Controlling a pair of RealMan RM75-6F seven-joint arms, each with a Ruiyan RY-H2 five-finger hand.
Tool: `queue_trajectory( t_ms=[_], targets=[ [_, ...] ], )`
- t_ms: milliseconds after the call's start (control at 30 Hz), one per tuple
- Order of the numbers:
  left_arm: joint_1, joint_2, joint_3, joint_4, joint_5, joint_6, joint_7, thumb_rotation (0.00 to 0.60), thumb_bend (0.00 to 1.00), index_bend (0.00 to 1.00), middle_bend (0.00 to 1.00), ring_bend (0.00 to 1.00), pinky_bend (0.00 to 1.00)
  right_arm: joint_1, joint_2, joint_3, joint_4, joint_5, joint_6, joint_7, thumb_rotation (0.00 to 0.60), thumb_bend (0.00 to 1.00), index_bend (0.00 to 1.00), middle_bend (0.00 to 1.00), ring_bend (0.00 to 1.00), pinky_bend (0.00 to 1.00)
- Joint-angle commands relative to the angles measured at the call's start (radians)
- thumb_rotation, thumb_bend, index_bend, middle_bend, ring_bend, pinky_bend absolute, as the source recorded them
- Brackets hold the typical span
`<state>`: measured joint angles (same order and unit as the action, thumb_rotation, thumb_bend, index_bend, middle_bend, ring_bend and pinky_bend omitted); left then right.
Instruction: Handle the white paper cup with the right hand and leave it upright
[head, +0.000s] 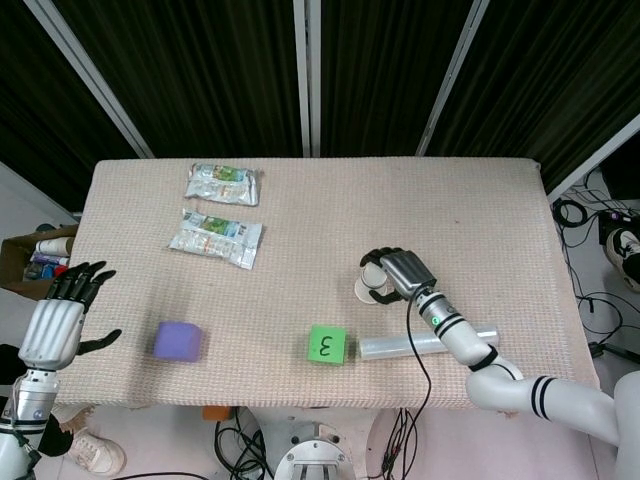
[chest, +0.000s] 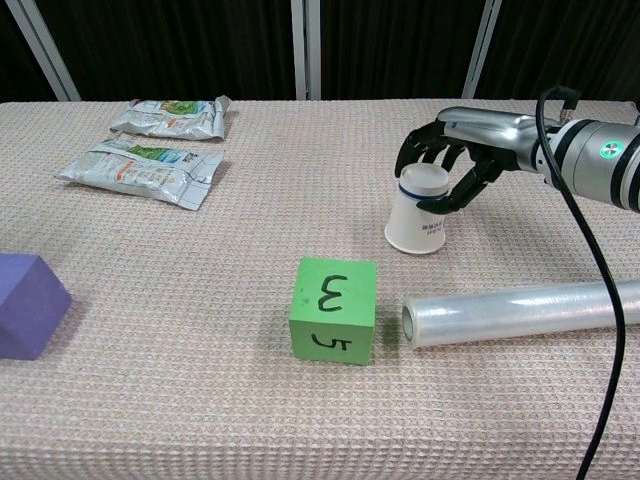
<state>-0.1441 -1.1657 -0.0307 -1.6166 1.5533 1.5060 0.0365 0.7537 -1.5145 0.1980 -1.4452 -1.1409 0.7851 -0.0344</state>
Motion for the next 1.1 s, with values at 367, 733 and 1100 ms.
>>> queue_trajectory(
  t_ms=[367, 733, 1100],
  targets=[
    [0.015, -0.02, 0.0, 0.019, 0.014, 0.022, -0.029, 0.6, 0.0, 0.18, 0.12, 0.08, 0.13, -0.143, -0.009, 0.022, 0.149, -0.213, 0.048, 0.926, 0.6, 0.3, 0.46, 0.34, 0.29, 0.38],
    [0.023, -0.023, 0.012, 0.021, 0.021, 0.018, -0.041, 0.6, 0.0, 0.18, 0.12, 0.08, 0.13, -0.118, -0.063, -0.051, 0.393, -0.299, -0.014, 1.113, 0.6, 0.3, 0.31, 0.22, 0.14, 0.17],
    [0.037, -0.029, 0.012, 0.037, 0.032, 0.044, -0.062, 0.6, 0.0, 0.18, 0.12, 0.08, 0.13, -0.134, 0.289, -0.084, 0.027, -0.204, 0.011, 0.283, 0.6, 0.11, 0.0, 0.06, 0.0, 0.0]
  ],
)
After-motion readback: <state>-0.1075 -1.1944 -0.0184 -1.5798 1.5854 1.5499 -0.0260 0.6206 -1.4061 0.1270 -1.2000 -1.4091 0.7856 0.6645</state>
